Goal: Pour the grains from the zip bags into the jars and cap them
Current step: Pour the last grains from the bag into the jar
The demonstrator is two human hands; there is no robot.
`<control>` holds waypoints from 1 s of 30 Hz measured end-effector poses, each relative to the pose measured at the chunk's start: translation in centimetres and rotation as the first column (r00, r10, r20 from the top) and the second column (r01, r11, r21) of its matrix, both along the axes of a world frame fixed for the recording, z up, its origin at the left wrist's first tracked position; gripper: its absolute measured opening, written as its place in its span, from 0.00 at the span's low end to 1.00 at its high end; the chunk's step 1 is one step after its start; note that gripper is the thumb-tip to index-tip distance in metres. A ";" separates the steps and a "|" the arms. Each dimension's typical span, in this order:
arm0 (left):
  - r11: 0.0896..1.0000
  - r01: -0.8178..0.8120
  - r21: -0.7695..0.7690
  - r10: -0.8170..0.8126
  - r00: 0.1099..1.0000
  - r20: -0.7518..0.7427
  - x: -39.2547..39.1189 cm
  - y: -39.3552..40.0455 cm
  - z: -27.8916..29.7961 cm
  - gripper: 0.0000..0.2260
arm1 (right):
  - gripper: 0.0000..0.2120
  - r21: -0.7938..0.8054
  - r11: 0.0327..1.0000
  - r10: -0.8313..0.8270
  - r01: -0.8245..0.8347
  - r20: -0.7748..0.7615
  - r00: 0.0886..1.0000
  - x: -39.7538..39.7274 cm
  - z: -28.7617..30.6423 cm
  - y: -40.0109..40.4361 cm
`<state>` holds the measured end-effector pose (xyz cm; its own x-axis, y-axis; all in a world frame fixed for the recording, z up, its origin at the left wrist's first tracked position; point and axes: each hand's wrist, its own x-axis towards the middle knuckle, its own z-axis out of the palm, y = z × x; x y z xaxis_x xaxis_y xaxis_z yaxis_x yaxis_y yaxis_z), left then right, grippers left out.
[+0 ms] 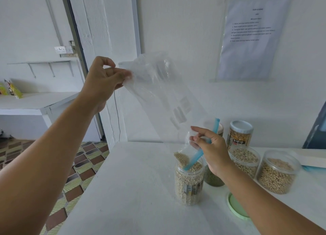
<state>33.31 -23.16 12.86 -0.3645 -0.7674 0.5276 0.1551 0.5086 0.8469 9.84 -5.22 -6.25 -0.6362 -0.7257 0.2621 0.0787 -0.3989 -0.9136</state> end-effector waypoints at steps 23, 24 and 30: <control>0.986 0.135 0.101 -0.120 0.983 -0.140 -0.7 0.2 -1.1 0.11 | 0.13 0.008 1.000 -0.023 0.023 0.002 1.000 0.0 -0.1 -0.3; 0.985 0.138 0.103 -0.123 0.982 -0.145 -0.8 0.2 -1.2 0.10 | 0.13 0.003 1.000 -0.025 0.025 0.000 1.000 0.0 -0.2 -0.3; 0.976 0.171 0.135 -0.145 0.972 -0.183 -1.5 0.2 -1.6 0.13 | 0.17 -0.009 0.998 -0.056 0.056 -0.006 0.998 -0.3 -0.5 -0.5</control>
<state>31.82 -22.93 11.29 -0.4016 -0.7817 0.4771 0.3721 0.3367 0.8649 9.52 -5.75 -6.71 -0.6744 -0.6864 0.2722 0.0506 -0.4107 -0.9104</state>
